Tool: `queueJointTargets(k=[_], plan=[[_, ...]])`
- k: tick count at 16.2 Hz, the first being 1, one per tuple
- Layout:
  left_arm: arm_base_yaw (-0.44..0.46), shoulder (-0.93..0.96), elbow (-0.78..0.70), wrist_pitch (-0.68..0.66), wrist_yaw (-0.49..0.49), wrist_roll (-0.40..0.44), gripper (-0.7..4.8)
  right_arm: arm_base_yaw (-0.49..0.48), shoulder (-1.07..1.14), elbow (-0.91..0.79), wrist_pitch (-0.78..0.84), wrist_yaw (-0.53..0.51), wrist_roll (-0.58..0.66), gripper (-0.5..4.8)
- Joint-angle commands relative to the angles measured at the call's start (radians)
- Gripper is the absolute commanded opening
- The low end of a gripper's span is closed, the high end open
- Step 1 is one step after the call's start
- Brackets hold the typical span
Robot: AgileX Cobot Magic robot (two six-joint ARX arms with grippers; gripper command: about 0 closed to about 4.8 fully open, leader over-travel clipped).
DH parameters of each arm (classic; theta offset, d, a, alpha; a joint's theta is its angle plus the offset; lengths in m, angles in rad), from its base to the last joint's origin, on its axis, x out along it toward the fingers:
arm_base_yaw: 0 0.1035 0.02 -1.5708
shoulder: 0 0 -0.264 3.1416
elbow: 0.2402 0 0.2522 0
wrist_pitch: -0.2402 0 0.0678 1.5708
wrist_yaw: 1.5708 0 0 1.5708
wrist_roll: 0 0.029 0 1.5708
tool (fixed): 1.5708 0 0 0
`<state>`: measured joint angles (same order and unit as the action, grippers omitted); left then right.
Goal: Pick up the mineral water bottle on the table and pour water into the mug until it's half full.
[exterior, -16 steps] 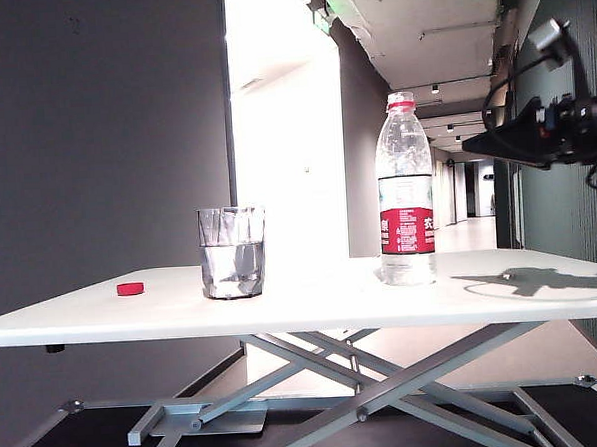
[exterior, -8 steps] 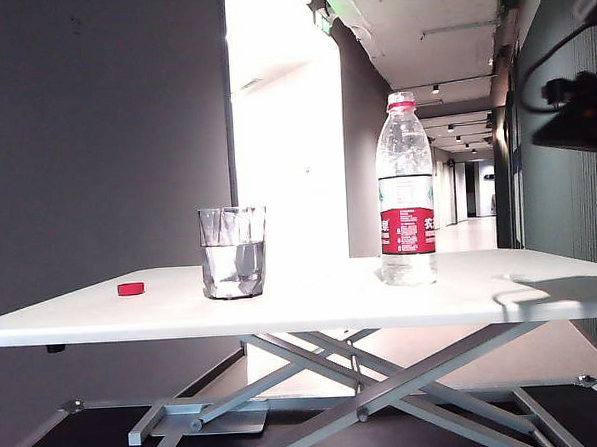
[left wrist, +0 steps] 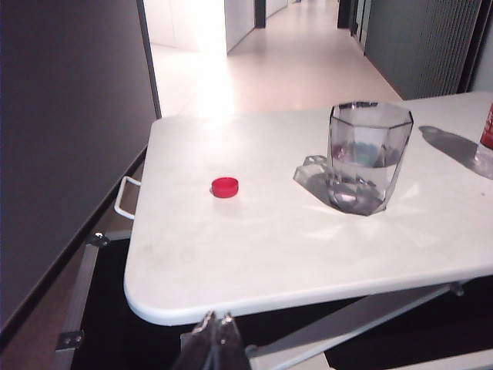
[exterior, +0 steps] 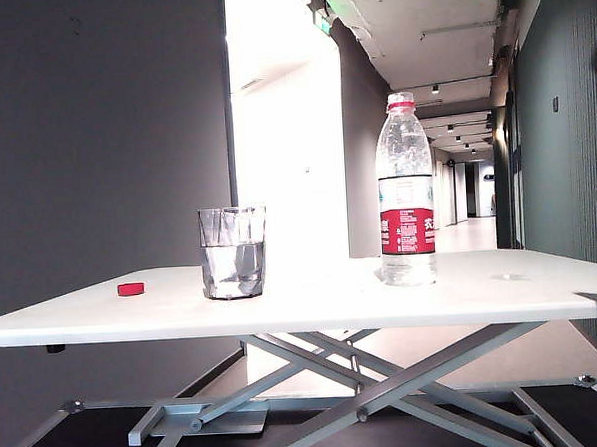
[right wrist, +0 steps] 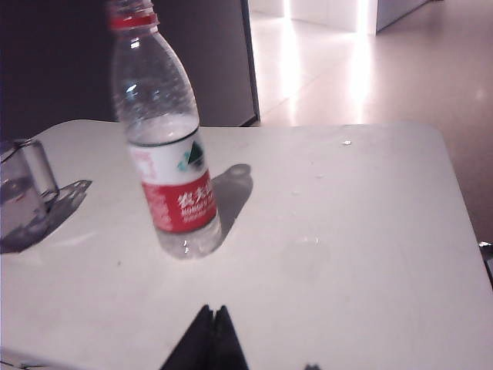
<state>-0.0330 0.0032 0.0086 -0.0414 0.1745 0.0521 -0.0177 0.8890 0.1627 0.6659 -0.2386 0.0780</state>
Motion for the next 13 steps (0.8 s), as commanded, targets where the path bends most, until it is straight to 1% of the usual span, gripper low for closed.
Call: queueJointTargets(k=[1, 3, 5, 6, 8, 10, 12, 13], plan=[[-0.001, 0.000, 0.002, 0.027, -0.003, 0.001, -0.05, 0.002, -0.132, -0.055, -0.061, 0.064, -0.004, -0.09], [-0.001, 0.000, 0.002, 0.075, -0.035, 0.004, -0.05, 0.002, -0.277, -0.071, -0.211, 0.103, -0.013, -0.09], [-0.001, 0.000, 0.002, 0.108, -0.087, 0.003, -0.05, 0.006, -0.393, -0.073, -0.318, 0.160, -0.049, -0.09], [-0.001, 0.000, 0.002, 0.121, -0.099, 0.002, -0.05, 0.006, -0.451, -0.073, -0.364, 0.163, -0.063, -0.09], [-0.001, 0.000, 0.002, 0.142, -0.108, 0.001, -0.05, 0.006, -0.601, -0.074, -0.494, 0.224, -0.090, -0.09], [-0.001, 0.000, 0.002, 0.141, -0.108, 0.001, -0.05, 0.005, -0.697, -0.093, -0.535, 0.246, -0.125, -0.09], [-0.001, 0.000, 0.002, 0.142, -0.108, 0.003, -0.05, 0.006, -0.817, -0.142, -0.547, 0.243, -0.127, -0.09], [-0.001, 0.000, 0.002, 0.146, -0.109, 0.004, -0.05, 0.005, -0.883, -0.158, -0.589, 0.244, -0.127, -0.09]])
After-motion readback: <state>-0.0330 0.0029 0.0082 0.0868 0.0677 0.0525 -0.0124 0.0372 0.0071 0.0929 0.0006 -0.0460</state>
